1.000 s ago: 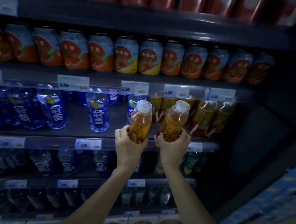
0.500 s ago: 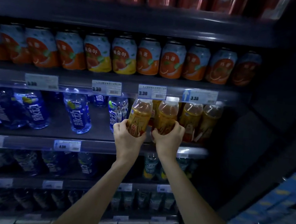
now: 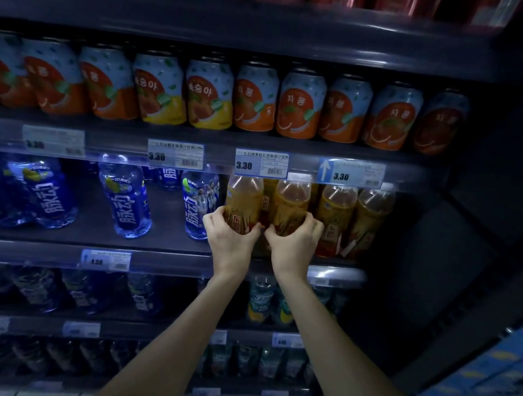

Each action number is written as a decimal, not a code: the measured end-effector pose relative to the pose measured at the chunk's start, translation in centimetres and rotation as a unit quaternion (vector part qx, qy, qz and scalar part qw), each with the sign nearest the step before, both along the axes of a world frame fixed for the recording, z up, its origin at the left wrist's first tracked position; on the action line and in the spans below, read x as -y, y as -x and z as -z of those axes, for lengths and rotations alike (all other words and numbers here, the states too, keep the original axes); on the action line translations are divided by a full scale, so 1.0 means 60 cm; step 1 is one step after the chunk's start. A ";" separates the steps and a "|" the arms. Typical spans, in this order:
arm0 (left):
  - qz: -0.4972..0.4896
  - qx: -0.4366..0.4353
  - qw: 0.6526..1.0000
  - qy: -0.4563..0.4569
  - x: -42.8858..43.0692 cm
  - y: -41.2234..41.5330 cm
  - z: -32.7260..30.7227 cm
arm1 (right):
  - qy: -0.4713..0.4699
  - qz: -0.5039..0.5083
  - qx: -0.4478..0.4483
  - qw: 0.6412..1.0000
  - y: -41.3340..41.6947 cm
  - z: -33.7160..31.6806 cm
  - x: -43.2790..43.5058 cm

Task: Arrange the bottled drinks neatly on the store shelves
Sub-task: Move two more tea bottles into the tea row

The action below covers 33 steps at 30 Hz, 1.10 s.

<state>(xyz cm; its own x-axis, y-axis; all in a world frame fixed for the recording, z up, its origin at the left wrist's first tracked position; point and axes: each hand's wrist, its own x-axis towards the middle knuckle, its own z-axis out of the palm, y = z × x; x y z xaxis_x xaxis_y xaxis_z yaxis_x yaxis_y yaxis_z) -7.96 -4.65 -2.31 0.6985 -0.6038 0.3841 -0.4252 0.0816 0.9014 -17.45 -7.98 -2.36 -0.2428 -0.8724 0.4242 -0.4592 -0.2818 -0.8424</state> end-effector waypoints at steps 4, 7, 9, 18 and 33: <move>-0.006 0.010 1.000 -0.007 0.016 0.001 0.007 | -0.002 0.020 -0.014 1.000 0.001 0.007 0.005; -0.002 -0.001 1.000 -0.010 0.018 0.007 0.019 | 0.012 0.023 -0.029 0.999 0.001 0.015 0.001; -0.003 -0.006 1.000 -0.014 0.018 0.009 0.024 | 0.011 0.030 -0.034 0.999 0.001 0.019 -0.002; 0.017 0.028 0.999 -0.027 0.000 0.005 0.051 | -0.007 0.059 -0.037 0.998 -0.005 0.035 -0.015; 0.032 0.048 0.997 -0.043 0.001 0.007 0.052 | -0.008 0.058 -0.053 0.997 0.001 0.035 -0.016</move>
